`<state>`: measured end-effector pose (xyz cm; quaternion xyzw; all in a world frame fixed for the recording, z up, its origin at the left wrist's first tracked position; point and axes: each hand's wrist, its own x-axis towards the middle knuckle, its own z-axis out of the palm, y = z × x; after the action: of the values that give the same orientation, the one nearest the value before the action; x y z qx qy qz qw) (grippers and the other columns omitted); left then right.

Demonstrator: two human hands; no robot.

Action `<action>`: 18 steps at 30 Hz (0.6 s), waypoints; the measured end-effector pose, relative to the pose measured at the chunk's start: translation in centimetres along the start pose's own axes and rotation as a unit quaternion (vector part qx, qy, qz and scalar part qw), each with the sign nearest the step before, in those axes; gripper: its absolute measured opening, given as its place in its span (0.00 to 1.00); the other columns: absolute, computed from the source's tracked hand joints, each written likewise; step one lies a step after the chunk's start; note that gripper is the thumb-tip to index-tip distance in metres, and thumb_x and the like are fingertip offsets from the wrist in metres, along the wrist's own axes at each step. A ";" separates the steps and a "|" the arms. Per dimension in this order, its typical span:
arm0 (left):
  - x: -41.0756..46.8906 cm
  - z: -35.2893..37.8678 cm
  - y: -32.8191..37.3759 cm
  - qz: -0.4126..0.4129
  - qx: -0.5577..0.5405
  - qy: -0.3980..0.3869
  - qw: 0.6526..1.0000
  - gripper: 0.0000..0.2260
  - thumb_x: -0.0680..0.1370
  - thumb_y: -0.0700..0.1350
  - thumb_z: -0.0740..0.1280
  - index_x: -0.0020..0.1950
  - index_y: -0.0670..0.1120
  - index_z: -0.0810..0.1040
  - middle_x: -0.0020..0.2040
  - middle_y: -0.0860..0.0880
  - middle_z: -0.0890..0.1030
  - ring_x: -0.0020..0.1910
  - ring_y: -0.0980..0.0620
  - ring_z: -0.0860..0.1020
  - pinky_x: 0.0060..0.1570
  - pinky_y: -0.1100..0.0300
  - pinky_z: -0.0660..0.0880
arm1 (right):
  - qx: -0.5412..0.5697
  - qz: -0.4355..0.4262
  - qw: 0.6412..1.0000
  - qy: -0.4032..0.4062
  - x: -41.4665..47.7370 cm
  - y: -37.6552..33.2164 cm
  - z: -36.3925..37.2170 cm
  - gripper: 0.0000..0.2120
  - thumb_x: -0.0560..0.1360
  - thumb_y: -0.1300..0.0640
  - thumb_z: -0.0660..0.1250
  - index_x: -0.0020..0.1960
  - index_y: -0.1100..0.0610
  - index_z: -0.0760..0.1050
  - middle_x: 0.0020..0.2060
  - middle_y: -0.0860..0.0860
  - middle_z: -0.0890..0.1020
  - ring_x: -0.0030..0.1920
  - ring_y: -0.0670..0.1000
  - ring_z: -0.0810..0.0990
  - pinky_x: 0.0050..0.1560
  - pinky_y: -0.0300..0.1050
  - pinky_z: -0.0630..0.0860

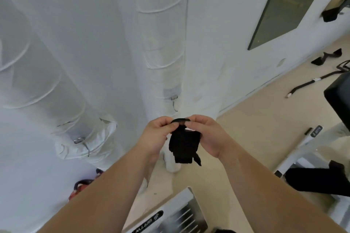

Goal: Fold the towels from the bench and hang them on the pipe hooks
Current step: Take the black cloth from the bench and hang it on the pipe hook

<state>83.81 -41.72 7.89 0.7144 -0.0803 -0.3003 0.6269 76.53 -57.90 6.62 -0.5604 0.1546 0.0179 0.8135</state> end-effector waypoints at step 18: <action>7.8 2.9 -4.7 -0.033 -0.092 0.180 0.979 0.08 0.80 0.41 0.68 0.40 0.48 0.77 0.36 0.54 0.85 0.38 0.56 0.81 0.45 0.57 0.72 | -0.145 -0.043 0.988 0.005 9.8 2.9 -3.9 0.07 0.81 0.62 0.64 0.44 0.59 0.76 0.35 0.49 0.78 0.30 0.40 0.73 0.35 0.29 0.70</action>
<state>87.31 -47.07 0.82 0.6981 0.0854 -0.1937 0.6840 84.32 -61.84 0.01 -0.6789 0.1300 0.0025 0.7227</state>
